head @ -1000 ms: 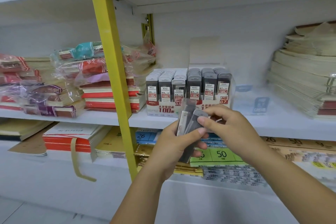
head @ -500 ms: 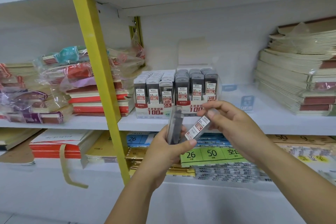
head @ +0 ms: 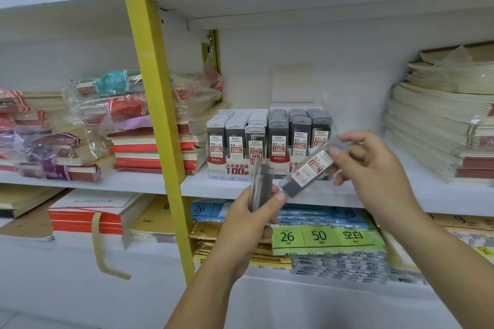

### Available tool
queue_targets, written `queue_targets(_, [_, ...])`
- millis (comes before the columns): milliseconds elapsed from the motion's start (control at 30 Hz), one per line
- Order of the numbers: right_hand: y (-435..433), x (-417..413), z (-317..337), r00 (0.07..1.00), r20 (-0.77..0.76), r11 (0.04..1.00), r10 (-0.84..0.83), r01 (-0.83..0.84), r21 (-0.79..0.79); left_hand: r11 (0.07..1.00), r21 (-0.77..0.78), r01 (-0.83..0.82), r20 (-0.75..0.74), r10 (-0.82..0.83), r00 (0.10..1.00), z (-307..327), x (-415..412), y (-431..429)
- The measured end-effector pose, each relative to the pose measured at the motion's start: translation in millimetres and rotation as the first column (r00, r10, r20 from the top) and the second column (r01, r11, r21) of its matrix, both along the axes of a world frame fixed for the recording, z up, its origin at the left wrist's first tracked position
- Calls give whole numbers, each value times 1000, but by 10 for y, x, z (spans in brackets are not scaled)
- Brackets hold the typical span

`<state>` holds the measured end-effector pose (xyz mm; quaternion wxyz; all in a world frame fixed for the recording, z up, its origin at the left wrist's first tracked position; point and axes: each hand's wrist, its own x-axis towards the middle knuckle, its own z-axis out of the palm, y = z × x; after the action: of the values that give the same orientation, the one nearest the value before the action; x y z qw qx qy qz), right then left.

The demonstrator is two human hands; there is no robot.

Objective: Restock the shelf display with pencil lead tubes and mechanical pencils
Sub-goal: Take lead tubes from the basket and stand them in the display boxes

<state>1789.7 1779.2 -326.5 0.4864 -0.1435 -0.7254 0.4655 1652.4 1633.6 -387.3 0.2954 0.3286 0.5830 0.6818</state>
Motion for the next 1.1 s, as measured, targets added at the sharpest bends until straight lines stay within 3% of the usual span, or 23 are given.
queue_targets(100, [98, 7, 390, 987, -107, 931, -118, 147, 334, 998, 61, 4, 106, -11, 994, 30, -90, 31])
queue_targets(233, [250, -121, 720, 946, -28, 670, -323, 249, 699, 999, 17, -35, 19, 35, 999, 2, -180, 46])
queue_targets(300, [310, -235, 770, 927, 82, 648, -365, 190, 737, 999, 29, -41, -9, 41, 999, -22, -206, 56])
queue_targets(500, [443, -518, 627, 870, 293, 729, -397, 104, 677, 998, 67, -3, -37, 5, 999, -28, -248, 42])
queue_targets(767, [390, -567, 398, 764, 190, 554, -617, 249, 795, 989, 139, 56, -3, -56, 998, 20, -247, 3])
queue_targets(833, [315, -512, 348, 790, 130, 569, -599, 306, 763, 988, 139, 73, 1, -73, 997, 22, -231, -1])
queue_targets(900, [190, -416, 266, 875, 82, 682, -477, 310, 662, 986, 136, 94, -4, -95, 996, 29, -205, -11])
queue_targets(1000, [-67, -295, 48, 963, 189, 898, -191, 94, 429, 983, 129, 129, -5, -130, 992, 55, -130, -34])
queue_targets(1100, [-241, -258, -190, 949, 310, 986, 54, -100, 135, 979, 108, 175, -9, -175, 984, 64, -28, -40])
